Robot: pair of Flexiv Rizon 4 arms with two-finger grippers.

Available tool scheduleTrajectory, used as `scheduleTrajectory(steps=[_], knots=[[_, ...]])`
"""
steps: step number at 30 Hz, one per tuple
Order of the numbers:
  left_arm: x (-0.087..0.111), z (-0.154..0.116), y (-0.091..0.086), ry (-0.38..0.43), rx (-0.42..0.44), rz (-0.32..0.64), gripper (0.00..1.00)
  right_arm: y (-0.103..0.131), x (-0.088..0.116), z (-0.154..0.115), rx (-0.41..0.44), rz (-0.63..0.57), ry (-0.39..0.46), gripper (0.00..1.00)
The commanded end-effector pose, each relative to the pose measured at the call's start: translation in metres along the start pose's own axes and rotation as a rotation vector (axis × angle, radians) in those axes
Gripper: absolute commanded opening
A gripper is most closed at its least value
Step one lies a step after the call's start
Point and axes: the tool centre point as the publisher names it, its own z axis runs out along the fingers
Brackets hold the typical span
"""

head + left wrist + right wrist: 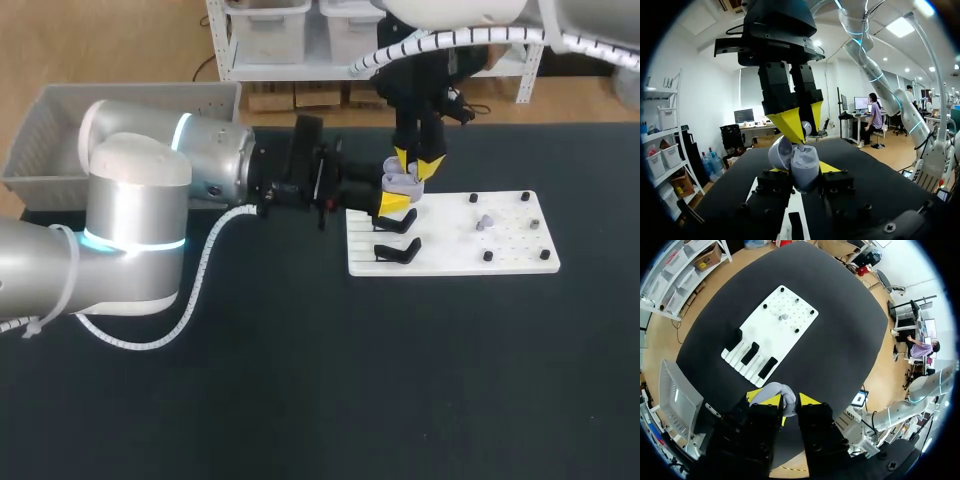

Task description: Pick up each earbud case from the left stands, insert the matching earbuds, close the lid, and place the case in the box.

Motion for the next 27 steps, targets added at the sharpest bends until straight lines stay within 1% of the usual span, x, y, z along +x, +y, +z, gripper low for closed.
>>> scheduleTrajectory(steps=[1,3,4,5,6,7,8,13,17,19,20,21,22,23,24,25,26,27], knots=[[0.0,0.0,-0.001,0.0,-0.002,0.001,0.0,0.001,-0.002,0.001,0.001,0.001,-0.001,0.0],[0.0,0.0,-0.001,0.0,-0.002,0.001,0.0,0.001,-0.002,0.002,0.001,0.002,-0.004,0.0],[0.0,0.0,-0.001,0.0,-0.002,0.001,0.0,0.002,-0.002,0.002,-0.001,0.001,-0.003,0.07],[0.0,0.0,-0.001,0.0,-0.002,0.001,0.0,0.002,-0.002,0.002,-0.003,0.0,-0.002,0.36],[0.0,0.0,-0.001,0.0,-0.002,0.001,0.0,0.002,-0.002,0.003,-0.003,0.0,-0.002,0.69],[0.0,0.0,-0.001,0.0,-0.002,0.001,0.0,0.002,-0.002,0.003,-0.004,-0.001,-0.002,0.89],[0.0,0.0,-0.001,0.0,-0.002,0.001,0.0,0.002,-0.001,0.003,-0.008,-0.003,-0.001,1.0],[0.0,0.0,-0.001,0.0,-0.002,0.001,0.0,-0.002,0.006,0.001,-0.023,-0.011,0.011,1.0],[0.0,0.0,-0.001,0.0,-0.002,0.001,0.0,-0.013,0.018,-0.004,-0.069,-0.033,0.037,1.0],[0.0,0.0,-0.001,0.0,-0.002,0.001,0.0,-0.02,0.024,-0.009,-0.101,-0.05,0.04,0.98],[0.0,0.0,-0.001,0.0,-0.002,0.001,0.0,-0.024,0.027,-0.01,-0.119,-0.067,0.037,0.95],[0.0,0.0,-0.001,0.0,-0.002,0.001,0.0,-0.028,0.029,-0.012,-0.154,-0.085,0.046,0.92],[0.0,0.0,-0.001,0.0,-0.002,0.001,0.0,-0.033,0.03,-0.014,-0.184,-0.103,0.044,0.92],[0.0,0.0,-0.001,0.0,-0.002,0.001,0.0,-0.037,0.031,-0.016,-0.21,-0.137,0.021,0.93],[0.0,0.0,-0.001,0.0,-0.002,0.001,0.0,-0.043,0.03,-0.018,-0.246,-0.14,0.011,0.95],[0.0,0.0,-0.001,0.0,-0.002,0.001,0.0,-0.05,0.027,-0.019,-0.302,-0.155,0.009,0.93],[0.0,0.0,-0.001,0.0,-0.002,0.001,0.0,-0.055,0.025,-0.021,-0.343,-0.188,-0.016,0.84],[0.0,0.0,-0.001,0.0,-0.002,0.001,0.0,-0.062,0.024,-0.022,-0.352,-0.192,-0.057,0.89]])
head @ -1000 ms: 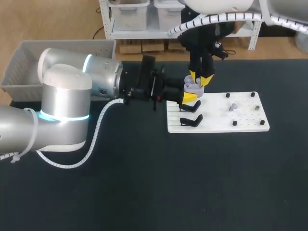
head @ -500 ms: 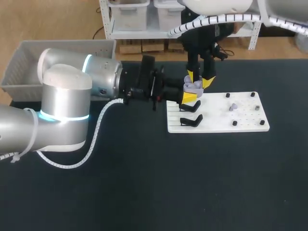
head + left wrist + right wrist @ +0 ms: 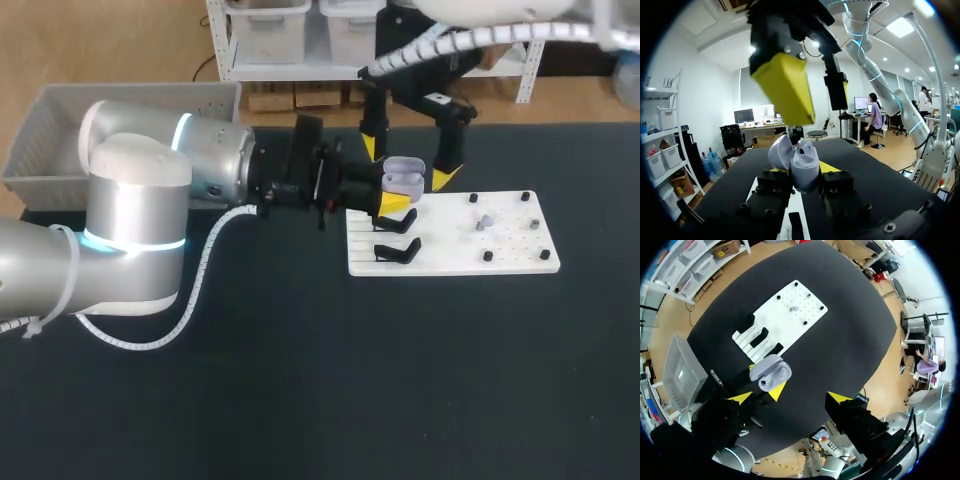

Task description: Pick up each earbud case from the left stands, insert the matching earbuds, close the lid, and place the case in the box.

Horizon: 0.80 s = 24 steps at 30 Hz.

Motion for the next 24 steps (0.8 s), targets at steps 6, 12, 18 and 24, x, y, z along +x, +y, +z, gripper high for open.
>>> scheduleTrajectory(steps=[6,12,18,24], knots=[[0.0,0.0,-0.001,0.001,-0.003,0.001,0.0,-0.081,-0.008,-0.008,-0.378,-0.097,-0.195,1.0],[0.0,0.0,-0.001,0.001,-0.003,0.001,0.0,-0.106,-0.033,-0.002,-0.406,-0.067,-0.221,1.0],[0.0,0.0,-0.001,0.001,-0.003,0.001,0.0,-0.117,-0.065,0.007,-0.444,-0.06,-0.197,1.0],[0.0,0.0,-0.001,0.001,-0.003,0.001,0.0,-0.107,-0.098,0.027,-0.431,-0.098,-0.146,1.0]])
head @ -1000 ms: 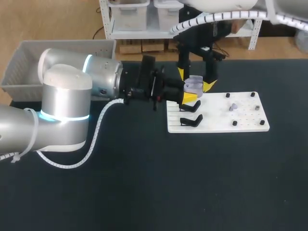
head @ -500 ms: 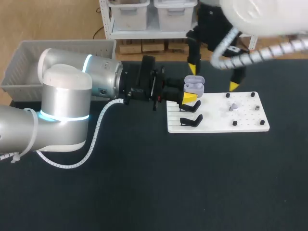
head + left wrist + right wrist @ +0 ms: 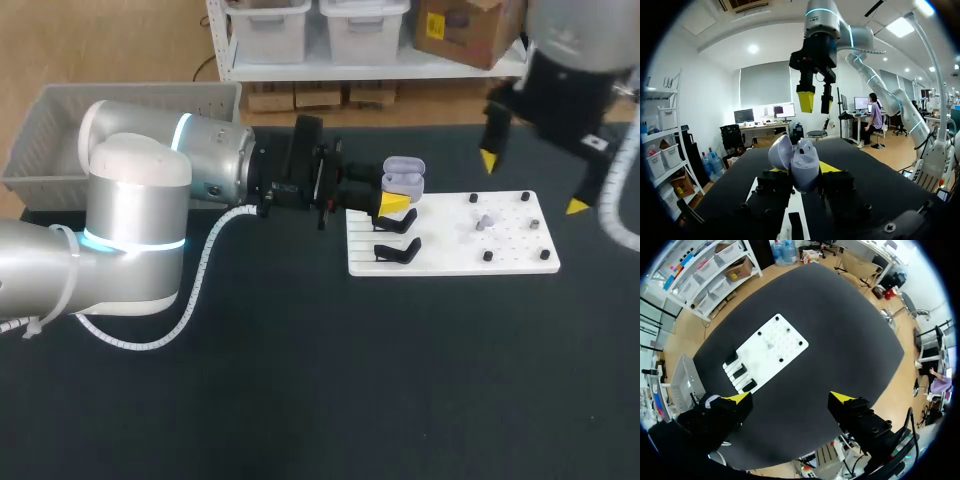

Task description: Pick up each earbud case from the left stands, insert the matching earbuds, close the lid, and place the case in the box.

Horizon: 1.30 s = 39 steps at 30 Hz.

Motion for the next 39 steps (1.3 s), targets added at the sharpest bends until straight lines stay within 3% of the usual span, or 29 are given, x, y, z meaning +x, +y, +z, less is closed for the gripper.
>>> scheduleTrajectory(steps=[1,6,25,30,32,39], knots=[[0.0,0.0,-0.001,0.001,-0.002,0.001,0.0,-0.001,-0.023,0.025,-0.251,-0.014,0.05,1.0],[0.0,0.0,-0.001,0.001,-0.002,0.001,0.0,-0.005,-0.042,0.054,-0.243,-0.03,0.072,1.0],[0.0,0.0,-0.001,0.001,-0.002,0.001,0.0,-0.005,-0.042,0.054,-0.243,-0.03,0.072,1.0],[0.0,0.0,-0.001,0.001,-0.002,0.001,0.0,0.007,-0.048,0.057,-0.164,-0.165,-0.105,1.0],[0.0,0.0,-0.001,0.001,-0.002,0.001,0.0,0.011,-0.048,0.065,-0.049,-0.235,-0.22,1.0],[0.0,0.0,-0.001,0.001,-0.002,0.001,0.0,0.017,-0.055,0.091,-0.046,-0.356,-0.215,1.0]])
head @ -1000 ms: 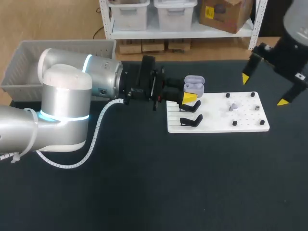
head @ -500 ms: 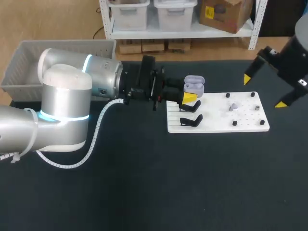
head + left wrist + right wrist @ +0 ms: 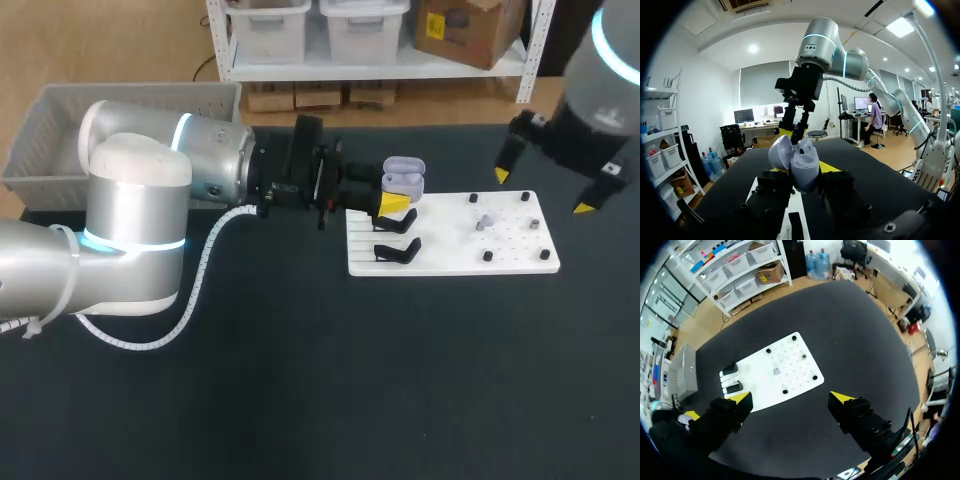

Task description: Pick up each earbud case from the left stands, insert the matching earbuds, close the lid, and place the case in the box.

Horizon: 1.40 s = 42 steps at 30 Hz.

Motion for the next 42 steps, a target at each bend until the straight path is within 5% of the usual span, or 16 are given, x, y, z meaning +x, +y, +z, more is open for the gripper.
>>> scheduleTrajectory(steps=[1,14,31,42], knots=[[0.0,0.0,-0.001,0.001,-0.002,0.001,0.0,0.013,-0.001,0.018,0.042,-0.094,-0.04,1.0],[0.0,0.0,-0.001,0.001,-0.002,0.001,0.0,0.027,-0.004,0.047,-0.062,-0.197,0.037,1.0],[0.0,0.0,-0.001,0.001,-0.002,0.001,0.0,0.03,0.004,0.086,-0.07,-0.153,0.12,1.0],[0.0,0.0,-0.001,0.001,-0.002,0.001,0.0,0.032,-0.001,0.104,-0.064,-0.139,0.15,0.71]])
